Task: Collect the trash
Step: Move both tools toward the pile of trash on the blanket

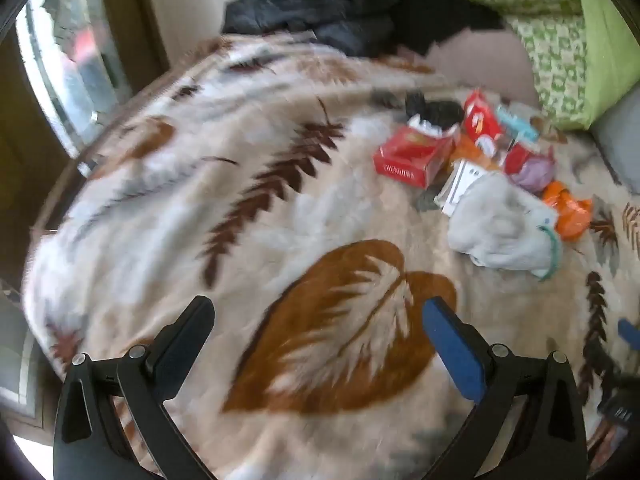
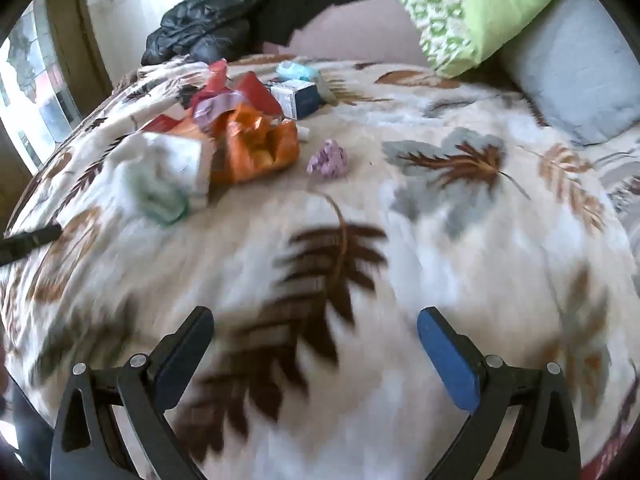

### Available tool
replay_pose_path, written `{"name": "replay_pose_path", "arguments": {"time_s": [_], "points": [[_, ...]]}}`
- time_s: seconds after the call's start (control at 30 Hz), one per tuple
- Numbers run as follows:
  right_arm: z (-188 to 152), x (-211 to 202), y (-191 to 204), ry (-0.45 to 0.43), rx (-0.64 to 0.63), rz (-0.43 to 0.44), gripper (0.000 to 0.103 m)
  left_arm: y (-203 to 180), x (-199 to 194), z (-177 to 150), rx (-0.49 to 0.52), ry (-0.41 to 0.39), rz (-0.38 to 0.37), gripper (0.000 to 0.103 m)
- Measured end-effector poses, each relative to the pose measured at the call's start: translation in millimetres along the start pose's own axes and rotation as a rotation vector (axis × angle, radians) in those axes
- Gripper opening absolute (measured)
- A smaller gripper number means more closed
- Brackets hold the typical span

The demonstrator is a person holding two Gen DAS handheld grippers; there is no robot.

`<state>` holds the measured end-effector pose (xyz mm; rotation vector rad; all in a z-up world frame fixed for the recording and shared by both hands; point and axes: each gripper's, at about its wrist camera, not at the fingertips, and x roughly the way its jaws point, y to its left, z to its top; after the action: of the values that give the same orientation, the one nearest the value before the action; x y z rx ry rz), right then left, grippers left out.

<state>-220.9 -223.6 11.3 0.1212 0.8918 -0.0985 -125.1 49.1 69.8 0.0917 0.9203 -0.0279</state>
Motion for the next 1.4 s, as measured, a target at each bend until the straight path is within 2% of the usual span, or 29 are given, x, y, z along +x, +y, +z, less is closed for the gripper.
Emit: {"name": "replay_pose_path", "arguments": {"time_s": [0.13,0.3,0.53,0.67,1.03,1.23,1.4], "points": [[-14.2,-42.5,4.9,-0.078,0.005,-0.061,0.102,5.7,-56.1,0.4,0.001,-0.116,0.034,0.103],[-7.4,-94.9,5.0,-0.165,0.039,-0.057,0.102,4.8,-109.8,-2.6,0.023,-0.219,0.016,0.103],[-4.5,-159.2,18.9,-0.317,0.023,-0.048,0.102,-6.3,-167.9,-13.7,0.048,-0.361,0.092,0.103],[-2.8,-186.6,25.6,-0.402,0.002,-0.030,0.102,-9.7,-191.1,-15.7,0.049,-0.389,0.066,0.103],[-3.3,-218.2,36.0,-0.457,-0.038,-0.026,0.102,-19.1,-226.5,-23.4,0.090,-0.435,0.074,0.103],[-3.8,-236.5,43.0,-0.523,-0.066,-0.048,0.102,-19.9,-227.2,-25.0,0.098,-0.417,0.062,0.103],[0.8,-240.0,40.8,-0.525,-0.056,-0.041,0.102,-20.6,-226.1,-23.9,0.100,-0.380,0.038,0.103]]}}
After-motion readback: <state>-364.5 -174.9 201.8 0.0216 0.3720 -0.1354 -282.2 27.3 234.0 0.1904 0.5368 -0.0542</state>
